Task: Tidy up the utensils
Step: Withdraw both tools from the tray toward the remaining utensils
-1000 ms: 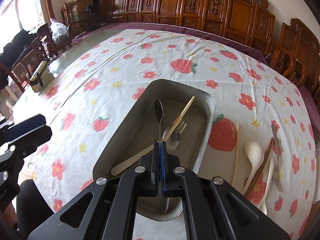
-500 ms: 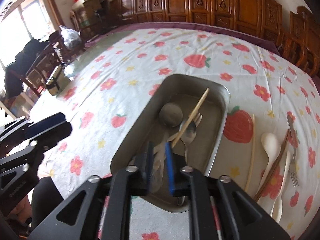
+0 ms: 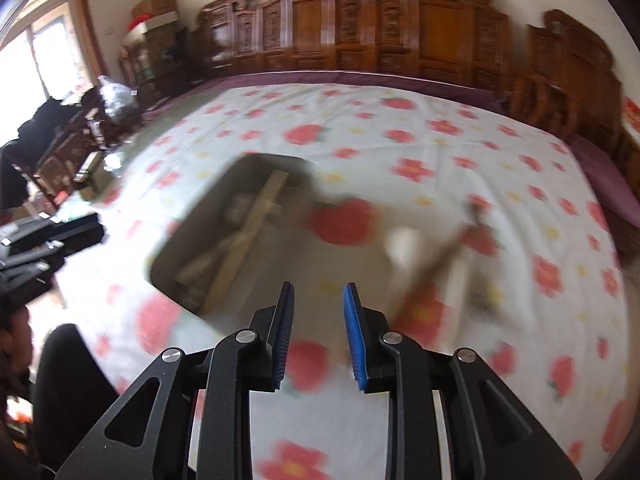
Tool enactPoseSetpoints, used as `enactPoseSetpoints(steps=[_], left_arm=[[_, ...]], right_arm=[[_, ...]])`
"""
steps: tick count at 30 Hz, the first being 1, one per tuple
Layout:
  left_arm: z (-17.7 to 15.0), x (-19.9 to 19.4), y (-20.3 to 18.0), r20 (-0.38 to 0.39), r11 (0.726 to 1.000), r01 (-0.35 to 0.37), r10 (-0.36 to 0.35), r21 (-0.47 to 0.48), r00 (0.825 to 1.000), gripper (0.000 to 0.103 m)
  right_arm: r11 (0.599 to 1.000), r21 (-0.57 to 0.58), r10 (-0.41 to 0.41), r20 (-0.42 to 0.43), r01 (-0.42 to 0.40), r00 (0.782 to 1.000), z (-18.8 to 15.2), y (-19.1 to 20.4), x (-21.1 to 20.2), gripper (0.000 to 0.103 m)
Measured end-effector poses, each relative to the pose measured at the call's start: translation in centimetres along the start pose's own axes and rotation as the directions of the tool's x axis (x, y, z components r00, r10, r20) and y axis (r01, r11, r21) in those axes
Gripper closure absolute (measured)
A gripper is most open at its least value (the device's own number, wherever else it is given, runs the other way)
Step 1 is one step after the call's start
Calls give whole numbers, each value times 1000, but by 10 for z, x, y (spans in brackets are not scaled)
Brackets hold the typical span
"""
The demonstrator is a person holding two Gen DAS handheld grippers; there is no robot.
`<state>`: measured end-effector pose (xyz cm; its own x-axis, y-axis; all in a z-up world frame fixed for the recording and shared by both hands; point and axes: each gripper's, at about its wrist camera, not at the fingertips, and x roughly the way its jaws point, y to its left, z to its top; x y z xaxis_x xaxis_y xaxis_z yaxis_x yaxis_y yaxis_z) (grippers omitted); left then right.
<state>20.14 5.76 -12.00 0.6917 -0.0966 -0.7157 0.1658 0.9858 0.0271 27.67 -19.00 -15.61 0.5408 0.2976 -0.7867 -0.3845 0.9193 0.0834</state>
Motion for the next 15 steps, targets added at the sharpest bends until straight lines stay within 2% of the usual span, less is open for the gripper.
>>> enactPoseSetpoints(steps=[4, 6, 10, 15], left_arm=[[-3, -2, -26, -3, 999, 21, -21, 40, 1000, 72], [-4, -1, -36, -9, 998, 35, -35, 44, 999, 72], [-3, 5, -56, -26, 997, 64, -63, 40, 998, 72], [0, 8, -78, -35, 995, 91, -89, 36, 995, 72]], right_arm=[[997, 23, -79, -26, 80, 997, -26, -46, -6, 72], [995, 36, -94, -34, 95, 995, -35, -61, -5, 70], [993, 86, -76, -44, 80, 996, -48, -79, 4, 62], [988, 146, -34, -72, 45, 997, -51, -84, 28, 62]])
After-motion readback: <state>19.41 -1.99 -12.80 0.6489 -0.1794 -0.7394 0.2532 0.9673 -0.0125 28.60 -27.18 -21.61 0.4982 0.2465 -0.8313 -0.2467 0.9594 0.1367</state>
